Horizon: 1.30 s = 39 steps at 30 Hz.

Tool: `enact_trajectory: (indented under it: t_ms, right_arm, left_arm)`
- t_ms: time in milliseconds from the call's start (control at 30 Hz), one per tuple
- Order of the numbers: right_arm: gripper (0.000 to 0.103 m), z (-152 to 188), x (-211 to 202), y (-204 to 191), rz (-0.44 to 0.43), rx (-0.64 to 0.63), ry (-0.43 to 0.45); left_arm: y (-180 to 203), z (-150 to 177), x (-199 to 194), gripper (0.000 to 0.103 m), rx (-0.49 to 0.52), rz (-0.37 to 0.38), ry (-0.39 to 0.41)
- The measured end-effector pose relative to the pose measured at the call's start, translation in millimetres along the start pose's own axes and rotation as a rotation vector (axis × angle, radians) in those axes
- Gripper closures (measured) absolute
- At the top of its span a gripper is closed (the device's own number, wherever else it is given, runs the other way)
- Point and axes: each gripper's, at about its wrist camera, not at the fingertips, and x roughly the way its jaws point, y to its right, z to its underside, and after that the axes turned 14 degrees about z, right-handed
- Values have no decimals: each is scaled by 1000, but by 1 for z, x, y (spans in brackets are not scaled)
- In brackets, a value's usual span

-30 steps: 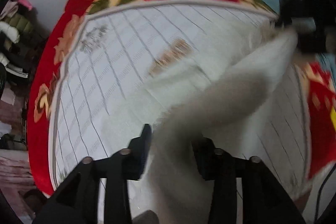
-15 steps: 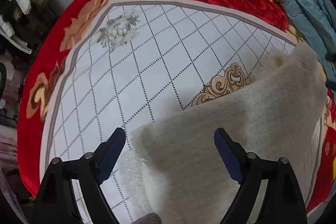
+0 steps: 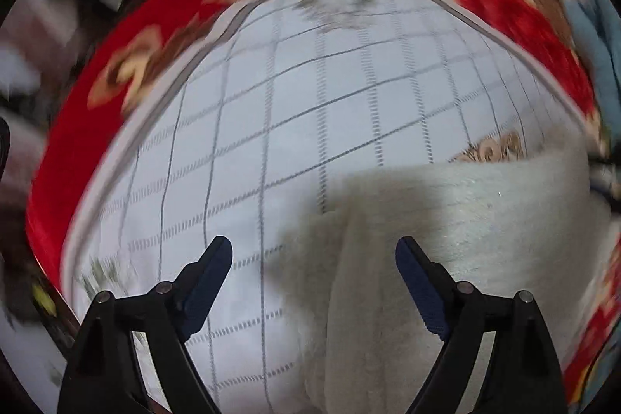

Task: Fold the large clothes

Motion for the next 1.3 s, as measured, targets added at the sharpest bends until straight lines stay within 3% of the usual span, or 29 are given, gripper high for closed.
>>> enact_trajectory:
  t_ms: [67, 200, 300, 333, 400, 433, 533, 667, 767, 867, 1033, 1100, 1200, 1300]
  right_arm:
    - [39, 16, -14, 9, -54, 25, 1]
    - [38, 47, -18, 22, -92, 57, -45]
    - [38, 60, 3, 27, -89, 76, -96]
    - [38, 62, 9, 26, -92, 84, -103]
    - [39, 64, 16, 24, -88, 85, -98]
    - [39, 63, 16, 22, -82, 78, -91]
    - [39, 64, 13, 17, -61, 54, -74]
    - [39, 64, 8, 14, -45, 27, -64]
    - [39, 63, 2, 11, -39, 15, -64]
    - [39, 62, -8, 4, -39, -4, -42]
    - [39, 59, -12, -52, -16, -170, -11]
    - [39, 58, 11, -85, 56, -289, -31]
    - [38, 53, 57, -105, 153, -344, -32]
    - [36, 41, 60, -124, 207, -392, -35]
  left_arm:
    - [-13, -3, 4, 17, -84, 89, -14]
    - [-12, -19, 27, 17, -150, 303, -55]
    - [7, -30, 56, 19, -94, 333, -107]
    - [14, -32, 66, 22, -63, 294, -111]
    - [20, -31, 72, 97, -34, 287, -96]
    - [22, -29, 72, 97, -33, 292, -96]
    - [22, -19, 45, 98, -13, 279, 6]
    - [9, -4, 8, 98, -83, 305, 67]
    - [1, 5, -8, 98, -100, 275, 91]
    - [-10, 9, 6, 98, -100, 220, 71]
    - [-35, 19, 58, 98, -110, 152, -20]
    - [-42, 25, 69, 97, -100, 143, -36]
    - [-40, 24, 70, 91, -67, 143, -35]
    - [-32, 17, 62, 89, -35, 102, -59]
